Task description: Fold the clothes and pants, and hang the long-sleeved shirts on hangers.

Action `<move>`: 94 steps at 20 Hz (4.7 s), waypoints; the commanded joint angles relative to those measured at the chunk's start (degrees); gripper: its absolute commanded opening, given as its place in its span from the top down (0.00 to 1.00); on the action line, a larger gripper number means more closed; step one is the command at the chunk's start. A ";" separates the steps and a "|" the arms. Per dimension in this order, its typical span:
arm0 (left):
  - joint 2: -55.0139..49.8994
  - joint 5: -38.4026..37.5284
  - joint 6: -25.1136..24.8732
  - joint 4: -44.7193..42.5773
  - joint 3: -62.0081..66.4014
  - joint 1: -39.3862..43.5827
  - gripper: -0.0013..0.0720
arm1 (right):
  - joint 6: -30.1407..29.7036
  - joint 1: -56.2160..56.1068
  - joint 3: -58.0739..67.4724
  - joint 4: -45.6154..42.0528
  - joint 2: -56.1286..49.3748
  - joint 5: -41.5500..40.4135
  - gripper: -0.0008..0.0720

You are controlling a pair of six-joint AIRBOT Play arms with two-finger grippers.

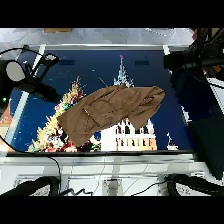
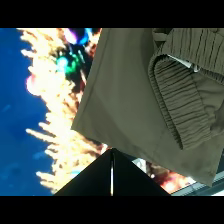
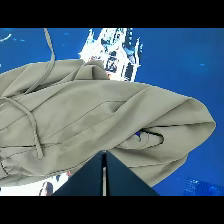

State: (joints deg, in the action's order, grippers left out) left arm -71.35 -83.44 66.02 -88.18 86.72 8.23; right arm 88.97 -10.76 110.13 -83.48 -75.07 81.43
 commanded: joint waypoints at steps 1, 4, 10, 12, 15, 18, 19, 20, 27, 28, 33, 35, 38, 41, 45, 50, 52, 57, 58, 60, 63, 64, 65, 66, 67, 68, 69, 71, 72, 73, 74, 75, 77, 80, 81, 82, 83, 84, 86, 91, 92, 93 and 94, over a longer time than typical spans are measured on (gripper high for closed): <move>-0.02 0.02 -0.02 -0.02 -0.02 0.00 0.96 | 0.02 -0.04 -0.02 0.00 0.02 0.02 0.95; -0.02 0.02 -0.02 -0.02 -0.02 0.00 0.96 | 0.02 -0.04 -0.02 0.00 0.02 0.02 0.95; -0.02 0.02 -0.02 -0.02 -0.02 0.00 0.96 | 0.02 -0.07 -0.02 0.00 0.02 0.02 0.95; -0.02 0.02 -0.02 -0.02 -0.02 0.00 0.96 | 0.02 -0.04 -0.02 0.00 0.02 0.02 0.95; -0.02 0.02 -0.02 -0.02 -0.02 0.00 0.96 | 0.02 -0.07 -0.02 0.00 0.02 -1.09 0.95; -0.02 0.02 -0.02 0.00 -0.02 0.00 0.96 | 0.02 -0.07 -0.02 0.04 0.02 -3.15 0.95; -0.02 0.02 0.00 0.02 -0.02 0.00 0.96 | 0.04 -0.07 -0.02 0.52 0.02 -3.58 0.95; -0.02 0.00 0.02 0.57 -0.02 0.00 0.96 | 0.07 -0.07 -0.02 2.12 0.04 -4.04 0.95; 3.41 -0.74 1.73 7.15 -0.02 -0.31 0.96 | -4.61 -4.15 -0.04 12.68 0.00 4.22 0.95; 5.11 0.35 1.73 7.02 0.00 -0.66 0.96 | -5.97 -6.49 -0.33 12.52 0.02 5.73 0.95; 16.26 5.44 1.70 2.84 -0.02 -4.90 0.96 | -9.22 -21.88 -10.01 8.98 -0.20 0.35 0.95; 20.11 6.19 2.19 -1.09 -0.02 -7.69 0.96 | -9.20 -26.84 -17.66 6.86 -0.83 -5.29 0.95; 24.33 8.61 3.23 -3.32 -0.02 -14.08 0.96 | -9.18 -32.02 -28.68 6.88 -2.97 -18.56 0.95; 25.99 10.38 5.75 -3.32 -0.02 -18.73 0.96 | -9.84 -37.29 -34.21 6.60 -7.32 -32.85 0.56; 25.64 10.67 6.01 -3.10 -0.02 -18.99 0.96 | -20.04 -44.46 -33.99 0.00 -15.28 -43.34 0.37; 24.33 11.41 6.01 -3.10 -0.02 -18.99 0.96 | -24.35 -50.75 -33.79 -13.18 -22.10 -49.79 0.36; 23.69 11.47 6.01 -3.10 -0.04 -18.99 0.96 | -24.48 -50.82 -31.80 -12.59 -23.76 -50.45 0.36; 21.62 12.13 6.01 -3.08 -0.04 -18.99 0.96 | -24.50 -50.53 -23.69 -9.09 -28.63 -49.68 0.21; 21.16 12.13 6.01 -3.08 -0.04 -18.99 0.96 | -24.50 -50.58 -21.88 -8.66 -29.79 -48.37 0.21; 20.50 12.15 6.01 -3.08 -0.04 -18.99 0.96 | -24.48 -50.58 -19.39 -7.78 -31.58 -44.17 0.22; 19.91 12.20 6.01 -3.06 -0.04 -18.99 0.96 | -24.46 -50.62 -19.06 -6.49 -33.03 -40.79 0.22; 19.78 12.33 6.01 -3.08 -0.04 -18.99 0.96 | -24.33 -50.60 -19.06 -6.64 -33.46 -40.76 0.23; 19.63 12.33 6.01 -3.08 -0.04 -18.99 0.96 | -23.96 -50.56 -18.97 -7.39 -33.92 -40.68 0.23; 19.54 12.33 6.01 -3.08 -0.04 -18.99 0.96 | -23.63 -50.36 -18.99 -8.46 -34.14 -40.57 0.23; 19.56 12.33 6.01 -3.08 -0.04 -18.99 0.96 | -22.34 -50.31 -18.99 -9.14 -34.25 -40.59 0.23; 19.56 12.33 6.01 -3.08 -0.04 -18.99 0.96 | -21.77 -50.29 -18.99 -10.21 -34.29 -40.92 0.23; 19.54 12.33 6.01 -3.08 -0.04 -18.99 0.96 | -21.73 -49.96 -18.99 -10.43 -34.29 -41.81 0.23; 19.56 12.33 6.01 -3.08 -0.04 -18.99 0.96 | -21.73 -49.35 -18.99 -10.62 -34.49 -42.60 0.32; 19.56 12.33 6.01 -3.08 -0.04 -18.99 0.96 | -21.62 -48.74 -18.99 -10.54 -34.82 -42.42 0.32; 19.56 12.33 6.01 -3.08 -0.04 -18.99 0.96 | -21.51 -48.11 -18.99 -10.54 -35.21 -41.86 0.32; 19.56 12.35 6.01 -3.08 -0.04 -18.99 0.96 | -21.53 -47.76 -18.99 -10.51 -35.41 -41.59 0.32; 19.56 12.33 6.01 -3.08 -0.04 -18.99 0.96 | -21.55 -47.43 -18.97 -10.51 -35.43 -41.94 0.32; 19.56 12.37 6.01 -3.08 -0.04 -18.99 0.96 | -21.55 -47.43 -18.95 -10.54 -35.47 -42.75 0.35; 19.56 12.35 6.01 -3.08 -0.04 -18.99 0.96 | -21.55 -47.60 -18.29 -10.60 -35.45 -43.91 0.77; 19.56 12.35 6.01 -3.08 -0.04 -18.99 0.96 | -21.55 -47.58 -17.42 -10.67 -35.45 -43.74 0.84; 19.56 12.35 6.01 -2.93 -0.04 -18.99 0.96 | -21.55 -47.58 -16.15 -10.86 -35.41 -43.36 0.91; 19.56 12.35 6.01 -2.45 -0.04 -18.99 0.96 | -21.53 -47.43 -14.73 -10.88 -35.41 -42.95 0.95; 19.56 12.35 5.99 -1.68 -0.04 -18.99 0.96 | -21.53 -47.34 -12.90 -11.04 -35.41 -41.94 0.95; 19.56 12.35 6.01 0.55 -0.04 -18.99 0.96 | -21.51 -46.40 -8.98 -11.72 -35.41 -38.10 0.95; 19.54 12.52 6.01 2.97 -0.04 -18.99 0.96 | -11.30 -38.10 3.02 -15.37 -35.28 -21.27 0.95; 19.50 12.55 6.01 2.97 -0.04 -18.99 0.96 | -8.90 -35.21 5.53 -15.34 -35.01 -17.81 0.95; 19.34 12.55 6.01 2.97 -0.04 -18.99 0.96 | -7.39 -32.41 6.78 -15.34 -34.21 -15.52 0.95; 19.04 12.52 5.99 2.97 -0.17 -18.99 0.96 | -6.84 -29.11 6.82 -15.32 -32.68 -13.46 0.95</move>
State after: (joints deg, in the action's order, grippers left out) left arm -51.96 -70.91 72.05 -85.84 86.67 -10.70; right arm 76.84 -46.54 112.90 -97.97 -109.47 58.72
